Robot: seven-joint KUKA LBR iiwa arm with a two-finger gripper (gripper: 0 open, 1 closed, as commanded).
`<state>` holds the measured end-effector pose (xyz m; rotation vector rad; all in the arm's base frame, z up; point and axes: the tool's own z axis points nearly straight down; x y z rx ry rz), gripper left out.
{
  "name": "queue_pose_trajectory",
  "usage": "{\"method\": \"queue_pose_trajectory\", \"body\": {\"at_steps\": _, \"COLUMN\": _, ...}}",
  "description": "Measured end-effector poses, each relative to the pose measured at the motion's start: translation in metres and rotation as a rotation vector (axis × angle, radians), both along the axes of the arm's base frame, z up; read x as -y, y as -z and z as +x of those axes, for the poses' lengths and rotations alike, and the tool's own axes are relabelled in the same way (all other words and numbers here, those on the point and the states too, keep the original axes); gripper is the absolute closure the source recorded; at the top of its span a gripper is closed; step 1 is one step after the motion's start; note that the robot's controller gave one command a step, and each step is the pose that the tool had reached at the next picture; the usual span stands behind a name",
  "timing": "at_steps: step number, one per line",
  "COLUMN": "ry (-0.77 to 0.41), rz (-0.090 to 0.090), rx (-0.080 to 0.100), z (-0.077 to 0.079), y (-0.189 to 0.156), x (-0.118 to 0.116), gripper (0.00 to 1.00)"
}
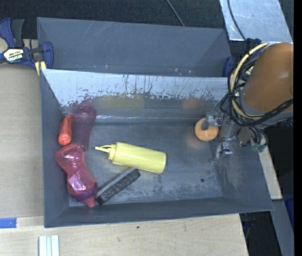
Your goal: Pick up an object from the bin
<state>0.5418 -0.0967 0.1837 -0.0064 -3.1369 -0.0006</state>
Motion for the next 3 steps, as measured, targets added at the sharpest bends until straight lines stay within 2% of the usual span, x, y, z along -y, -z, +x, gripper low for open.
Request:
{"method": "queue_pose_trajectory", "body": {"at_steps": 1, "ry": -0.004, "rz": -0.001, "rx": 0.008, "z": 0.002, "y": -0.005, "x": 0.0, "gripper": 0.0}}
{"method": "queue_pose_trajectory", "body": {"at_steps": 2, "ry": -0.213, "rz": -0.001, "rx": 0.011, "z": 0.032, "y": 0.108, "x": -0.092, "gripper": 0.0}}
{"method": "queue_pose_trajectory", "body": {"at_steps": 3, "ry": -0.034, "rz": -0.004, "rx": 0.022, "z": 0.031, "y": 0.05, "x": -0.12, "gripper": 0.0}}
